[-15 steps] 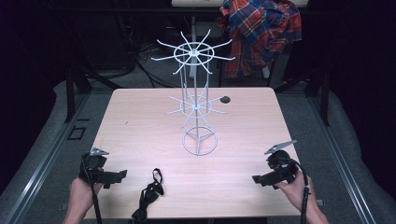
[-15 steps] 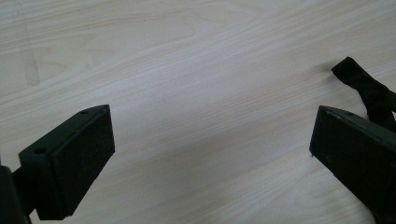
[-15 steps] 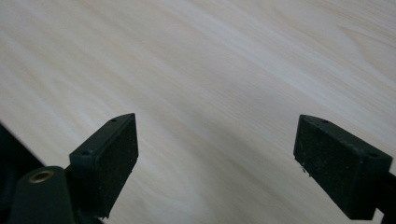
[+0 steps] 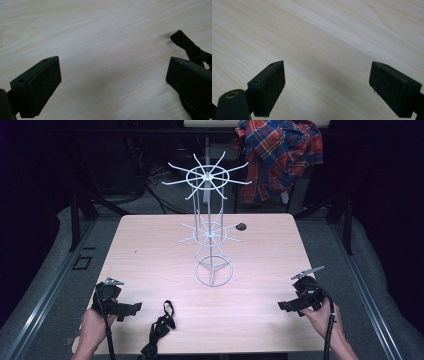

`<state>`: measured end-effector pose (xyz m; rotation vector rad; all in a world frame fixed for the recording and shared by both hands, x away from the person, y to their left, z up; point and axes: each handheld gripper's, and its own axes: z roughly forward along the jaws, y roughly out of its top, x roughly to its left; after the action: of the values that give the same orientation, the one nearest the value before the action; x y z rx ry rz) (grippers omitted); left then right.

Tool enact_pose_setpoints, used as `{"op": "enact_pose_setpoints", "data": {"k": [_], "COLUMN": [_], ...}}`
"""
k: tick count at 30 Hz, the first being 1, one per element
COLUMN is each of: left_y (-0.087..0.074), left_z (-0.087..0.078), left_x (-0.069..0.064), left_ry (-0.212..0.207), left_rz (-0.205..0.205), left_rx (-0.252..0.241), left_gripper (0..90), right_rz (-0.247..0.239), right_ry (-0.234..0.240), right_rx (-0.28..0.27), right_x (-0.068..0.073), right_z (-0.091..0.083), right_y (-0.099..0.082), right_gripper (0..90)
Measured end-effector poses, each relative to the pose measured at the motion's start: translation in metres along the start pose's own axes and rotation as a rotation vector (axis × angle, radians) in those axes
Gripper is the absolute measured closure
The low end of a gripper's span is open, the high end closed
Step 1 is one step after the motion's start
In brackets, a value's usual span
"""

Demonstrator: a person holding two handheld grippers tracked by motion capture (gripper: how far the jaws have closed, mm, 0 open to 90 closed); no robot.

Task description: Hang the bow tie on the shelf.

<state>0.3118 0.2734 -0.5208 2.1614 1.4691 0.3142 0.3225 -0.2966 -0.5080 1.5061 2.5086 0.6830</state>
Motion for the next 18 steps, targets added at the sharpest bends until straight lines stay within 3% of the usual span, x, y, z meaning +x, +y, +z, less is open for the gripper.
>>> {"op": "enact_pose_setpoints", "data": {"k": [3,6,18], "left_y": [0.003,0.007,0.019], "left_z": [-0.001,-0.002,-0.001], "left_x": [-0.006,-0.014,-0.039], "left_ry": [-0.013,-0.031,-0.08], "left_rz": [0.001,0.012,0.031], "left_rx": [-0.004,-0.012,-0.012], "left_gripper": [0.1,0.8,0.5], "right_rz": [0.006,-0.009,-0.016], "right_ry": [-0.007,-0.01,-0.009], "right_rx": [-0.016,0.008,0.01], "right_x": [0.003,0.003,0.005], "right_z": [0.002,0.0,0.002], "right_y": [0.0,0.002,0.002], "right_gripper": [13.1,13.2,14.1]}}
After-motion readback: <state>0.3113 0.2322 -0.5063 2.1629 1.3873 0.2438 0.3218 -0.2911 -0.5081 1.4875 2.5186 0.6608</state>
